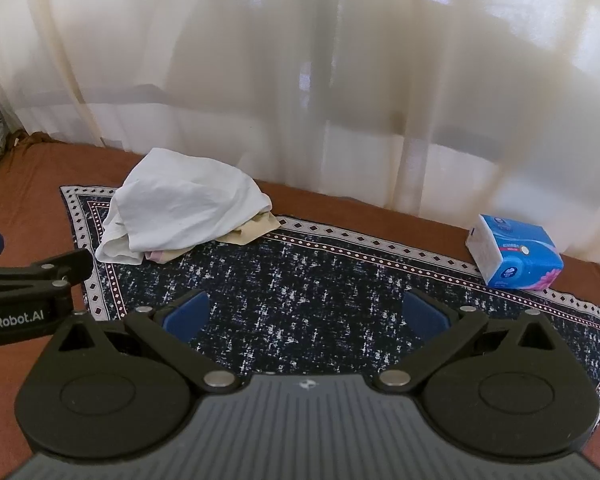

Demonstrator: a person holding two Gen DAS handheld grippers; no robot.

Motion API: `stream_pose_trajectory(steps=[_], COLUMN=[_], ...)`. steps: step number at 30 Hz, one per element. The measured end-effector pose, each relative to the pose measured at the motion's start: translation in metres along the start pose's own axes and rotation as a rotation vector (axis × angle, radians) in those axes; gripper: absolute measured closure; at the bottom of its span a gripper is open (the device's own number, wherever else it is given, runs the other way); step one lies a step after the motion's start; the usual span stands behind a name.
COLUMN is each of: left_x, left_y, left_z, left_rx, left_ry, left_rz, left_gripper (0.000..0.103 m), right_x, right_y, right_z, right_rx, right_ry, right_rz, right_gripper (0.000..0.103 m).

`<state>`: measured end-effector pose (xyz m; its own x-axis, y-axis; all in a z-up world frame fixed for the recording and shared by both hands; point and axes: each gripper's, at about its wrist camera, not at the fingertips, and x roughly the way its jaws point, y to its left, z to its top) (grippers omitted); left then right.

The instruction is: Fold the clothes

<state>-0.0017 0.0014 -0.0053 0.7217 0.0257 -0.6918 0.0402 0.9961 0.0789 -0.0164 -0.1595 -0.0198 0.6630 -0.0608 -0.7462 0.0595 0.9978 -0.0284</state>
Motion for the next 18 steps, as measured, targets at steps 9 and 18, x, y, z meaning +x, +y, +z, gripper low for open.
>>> stream_pose_trajectory(steps=[9, 18], left_x=[-0.0003, 0.0021], left_y=[-0.0008, 0.0012], left_z=[0.0040, 0.0040], left_rx=[0.002, 0.004], left_ry=[0.005, 0.010], left_rz=[-0.010, -0.009], left_gripper=[0.000, 0.000], right_x=[0.0009, 0.0027], right_y=[-0.0014, 0.0013], right_z=[-0.0008, 0.0005], right_rx=[-0.003, -0.005], right_ry=[-0.001, 0.006], right_rz=[-0.002, -0.002], right_gripper=[0.000, 0.000])
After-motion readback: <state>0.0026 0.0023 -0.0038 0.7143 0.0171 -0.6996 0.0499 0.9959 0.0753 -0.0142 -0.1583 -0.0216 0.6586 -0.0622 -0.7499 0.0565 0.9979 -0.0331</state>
